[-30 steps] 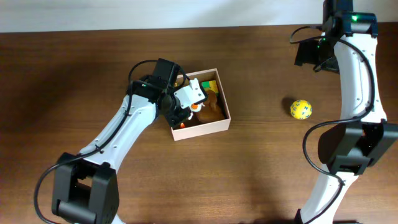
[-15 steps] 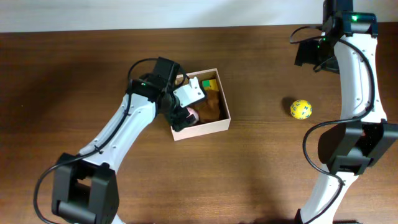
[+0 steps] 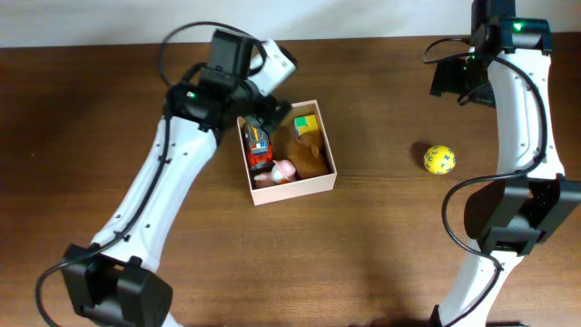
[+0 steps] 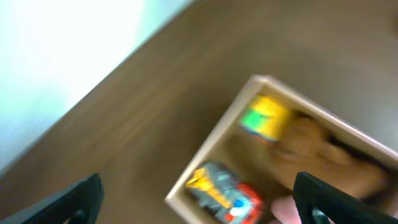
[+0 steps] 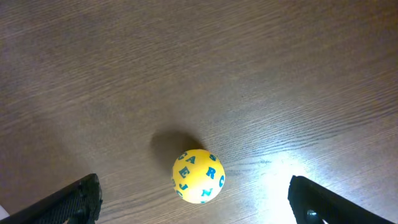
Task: Pack container
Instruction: 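Raise the left gripper out of the box and retract left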
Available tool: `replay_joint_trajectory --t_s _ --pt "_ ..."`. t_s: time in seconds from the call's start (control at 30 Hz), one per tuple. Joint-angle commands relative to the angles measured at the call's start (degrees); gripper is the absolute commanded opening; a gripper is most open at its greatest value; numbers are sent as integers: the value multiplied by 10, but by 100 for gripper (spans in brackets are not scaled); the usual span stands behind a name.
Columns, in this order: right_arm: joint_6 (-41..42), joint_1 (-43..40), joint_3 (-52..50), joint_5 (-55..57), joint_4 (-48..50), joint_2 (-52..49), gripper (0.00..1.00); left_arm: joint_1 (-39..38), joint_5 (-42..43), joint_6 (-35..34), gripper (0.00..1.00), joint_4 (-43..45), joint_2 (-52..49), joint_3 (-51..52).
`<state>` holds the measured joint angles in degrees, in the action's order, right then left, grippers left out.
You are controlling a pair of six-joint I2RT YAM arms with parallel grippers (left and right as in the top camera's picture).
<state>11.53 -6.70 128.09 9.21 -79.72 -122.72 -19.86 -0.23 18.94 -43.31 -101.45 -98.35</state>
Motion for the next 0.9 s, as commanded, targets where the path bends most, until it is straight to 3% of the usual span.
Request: replay_joint_trajectory --t_s 0.0,0.13,0.4,0.87 --pt "-2 3 7 9 0 7 99 37 -176 -216 99 -9 12 -7" --pt "-2 3 7 9 0 7 99 86 -186 -312 99 -8 12 -7" --pt "-2 3 7 9 0 7 99 133 -186 -313 99 -11 12 -7" --pt "-2 3 7 7 9 7 99 135 -186 -313 99 -12 12 -7"
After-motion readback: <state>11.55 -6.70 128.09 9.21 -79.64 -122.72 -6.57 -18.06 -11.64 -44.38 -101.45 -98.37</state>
